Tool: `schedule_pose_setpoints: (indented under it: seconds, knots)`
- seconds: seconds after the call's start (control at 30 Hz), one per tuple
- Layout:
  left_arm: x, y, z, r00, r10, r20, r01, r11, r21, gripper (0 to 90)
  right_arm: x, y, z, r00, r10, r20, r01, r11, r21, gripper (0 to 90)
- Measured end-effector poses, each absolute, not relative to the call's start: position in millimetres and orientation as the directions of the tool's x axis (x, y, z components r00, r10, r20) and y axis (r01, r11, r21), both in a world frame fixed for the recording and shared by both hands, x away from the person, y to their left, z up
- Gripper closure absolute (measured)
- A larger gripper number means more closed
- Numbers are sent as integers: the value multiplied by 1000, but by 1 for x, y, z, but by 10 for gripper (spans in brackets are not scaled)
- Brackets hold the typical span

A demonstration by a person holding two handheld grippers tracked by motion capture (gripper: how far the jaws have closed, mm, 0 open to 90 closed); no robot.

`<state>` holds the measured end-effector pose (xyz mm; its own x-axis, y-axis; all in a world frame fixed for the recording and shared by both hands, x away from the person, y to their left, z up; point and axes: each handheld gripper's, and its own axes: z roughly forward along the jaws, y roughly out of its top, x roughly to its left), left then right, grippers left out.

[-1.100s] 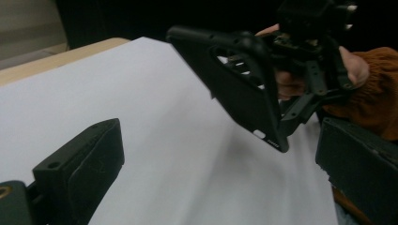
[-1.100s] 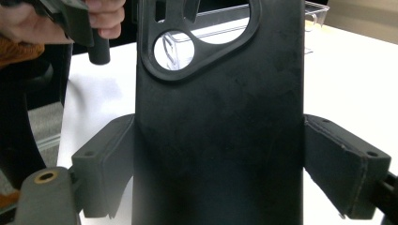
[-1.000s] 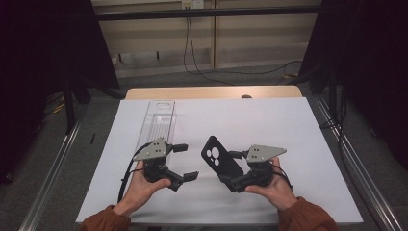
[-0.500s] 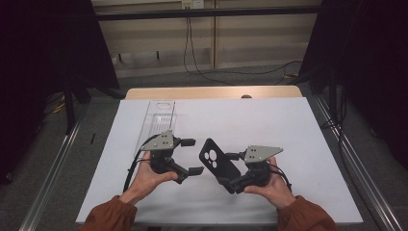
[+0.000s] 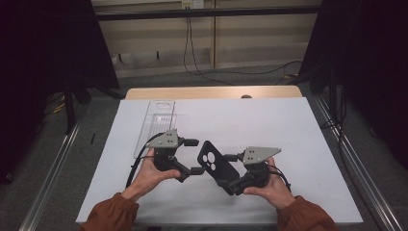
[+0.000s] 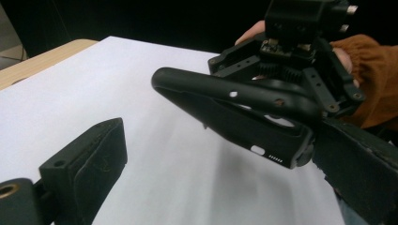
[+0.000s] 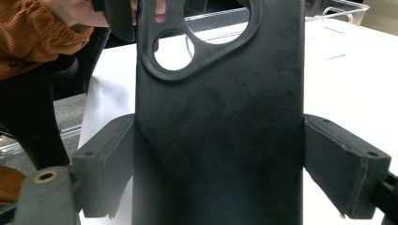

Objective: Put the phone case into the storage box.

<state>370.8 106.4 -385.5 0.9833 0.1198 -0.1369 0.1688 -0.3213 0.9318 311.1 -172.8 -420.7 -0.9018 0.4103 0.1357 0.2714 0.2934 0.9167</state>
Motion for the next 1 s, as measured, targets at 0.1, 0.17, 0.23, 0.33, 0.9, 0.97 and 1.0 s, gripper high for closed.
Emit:
schedule_pose_setpoints:
  seconds: [0.1,0.17,0.23,0.33,0.9,0.97,1.0]
  knots:
    - [370,106,-384,984,118,-132,163,-321,933,35,311,-173,-421,-904,406,136,271,298,915,139]
    - [371,105,-383,986,108,-129,157,-325,932,35,312,-172,-422,-906,402,136,270,301,915,139]
    - [372,103,-382,987,98,-126,152,-327,933,33,312,-172,-422,-908,396,138,270,303,914,139]
    - [373,102,-381,990,80,-117,137,-337,931,28,312,-171,-423,-909,391,142,274,307,912,139]
    - [378,99,-389,990,-29,-139,119,-355,927,30,311,-170,-426,-927,342,157,275,333,902,139]
    - [378,98,-390,989,-42,-142,118,-351,929,30,311,-170,-426,-927,337,162,278,332,901,139]
    - [378,98,-390,988,-46,-145,120,-350,929,31,310,-170,-426,-929,334,161,276,334,901,139]
